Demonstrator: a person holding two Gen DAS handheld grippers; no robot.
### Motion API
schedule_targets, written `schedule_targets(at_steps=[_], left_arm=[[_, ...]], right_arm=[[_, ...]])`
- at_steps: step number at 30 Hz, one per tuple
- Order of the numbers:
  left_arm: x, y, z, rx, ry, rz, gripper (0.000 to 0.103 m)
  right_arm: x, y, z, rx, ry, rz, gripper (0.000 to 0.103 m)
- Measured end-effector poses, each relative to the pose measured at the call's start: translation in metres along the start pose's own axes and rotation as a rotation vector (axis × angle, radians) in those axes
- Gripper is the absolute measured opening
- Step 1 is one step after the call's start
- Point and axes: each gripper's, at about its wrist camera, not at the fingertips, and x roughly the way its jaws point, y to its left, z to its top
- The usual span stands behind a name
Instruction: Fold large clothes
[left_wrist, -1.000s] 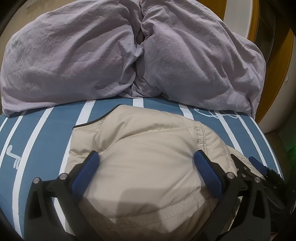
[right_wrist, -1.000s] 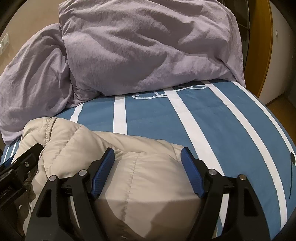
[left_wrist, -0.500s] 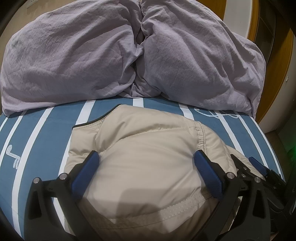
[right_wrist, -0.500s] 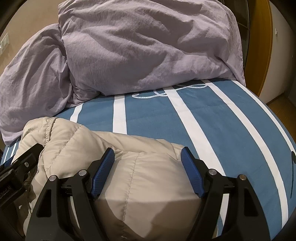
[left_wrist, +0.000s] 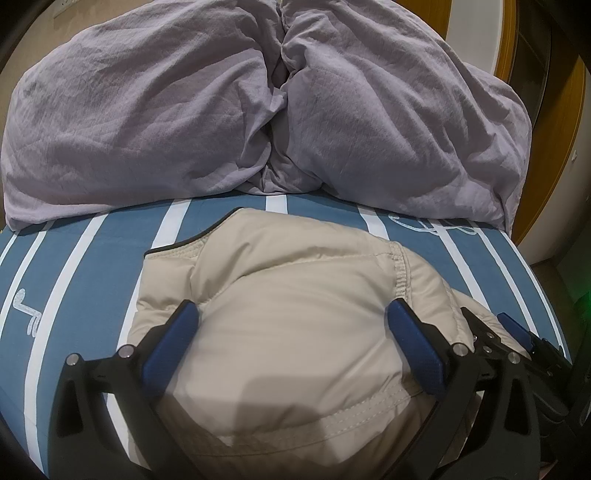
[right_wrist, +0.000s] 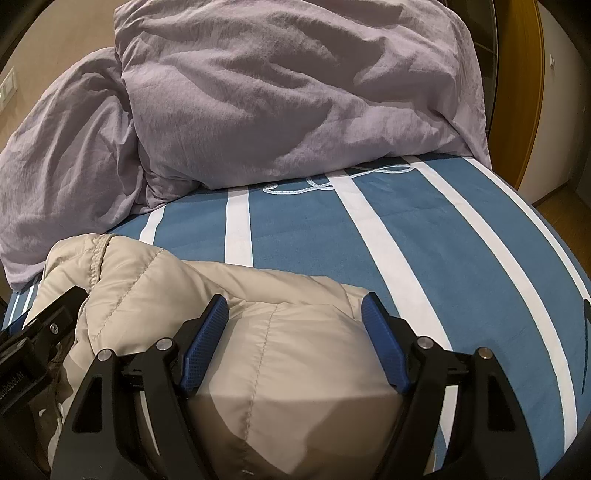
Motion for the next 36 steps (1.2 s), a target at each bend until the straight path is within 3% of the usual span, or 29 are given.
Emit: schedule_targets(at_steps=[20,26,28,36], left_arm=[[0.0,0.001,0.003,0.003,0.031,-0.005,0.101],[-0.034,0.009,0.001,0.052,0.055,-0.011,0.101],[-0.048,0.021,-0.003,0.023,0.067,-0.03,0.101],[-0.076,0.083,-0.017,-0.157,0.132,-0.096,0.101]], right_arm=[[0.001,0.001,0.0,-0.005,0.013,0.001,0.077],[-0.011,-0.004,0.01,-0.025,0.079,0.013,0.083],[-0.021,-0.01,0.011,-0.019,0.08,0.02,0.09],[-0.041,-0.055,0.006,0.114,0.177,0.191,0.092]])
